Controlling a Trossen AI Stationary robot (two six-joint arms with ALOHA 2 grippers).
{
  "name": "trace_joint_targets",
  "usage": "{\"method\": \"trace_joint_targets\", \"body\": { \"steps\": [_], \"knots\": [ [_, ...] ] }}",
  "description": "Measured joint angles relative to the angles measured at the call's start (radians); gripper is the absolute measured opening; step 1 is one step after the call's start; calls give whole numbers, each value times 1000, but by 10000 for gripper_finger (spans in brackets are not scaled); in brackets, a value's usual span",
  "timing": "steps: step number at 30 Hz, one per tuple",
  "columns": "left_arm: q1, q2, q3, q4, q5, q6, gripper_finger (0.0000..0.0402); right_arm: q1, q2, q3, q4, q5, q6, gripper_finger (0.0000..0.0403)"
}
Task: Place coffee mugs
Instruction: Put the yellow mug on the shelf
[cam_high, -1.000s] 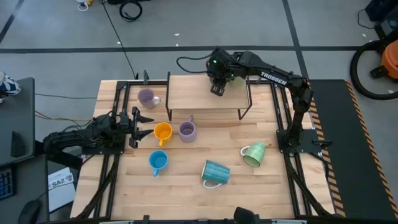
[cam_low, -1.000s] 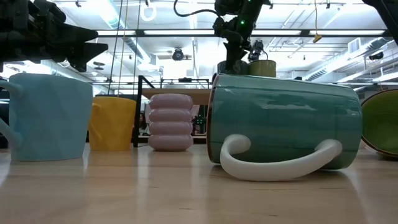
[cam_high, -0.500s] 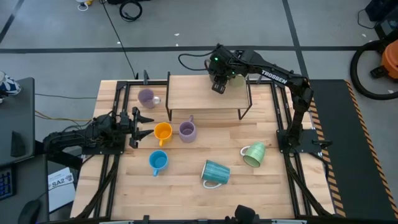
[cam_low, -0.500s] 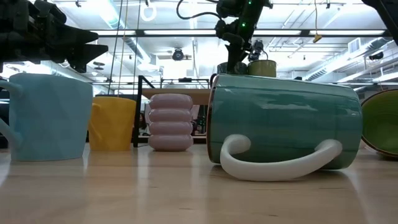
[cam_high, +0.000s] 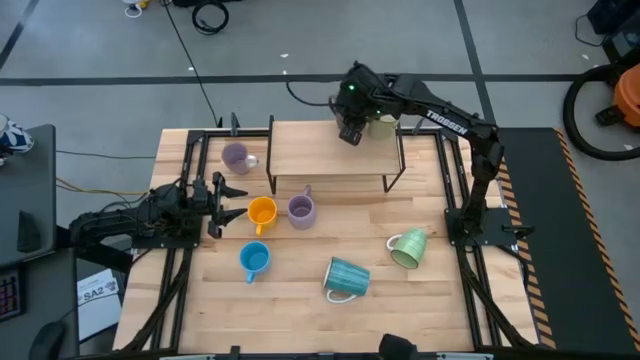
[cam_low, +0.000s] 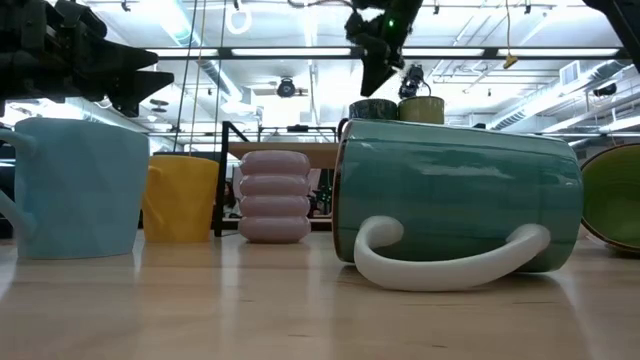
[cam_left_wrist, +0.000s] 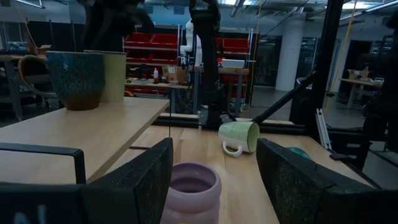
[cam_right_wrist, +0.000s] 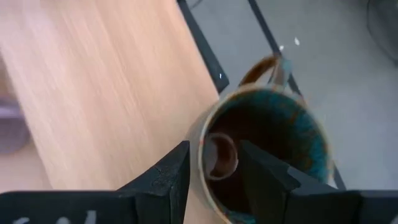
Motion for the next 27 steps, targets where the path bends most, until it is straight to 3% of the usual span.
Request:
{"method": "trace_joint_targets", "body": {
  "steps": [12, 22, 27],
  "knots": [
    [0, 0, 0, 2, -34, -193, 238, 126, -1, 162, -19, -54, 7, 142],
    [0, 0, 0, 2, -49, -175, 238, 266, 1, 138, 27, -191, 103, 142],
    [0, 0, 0, 2, -50, -175, 238, 337, 2, 86, 91, -203, 159, 142]
  ]
}}
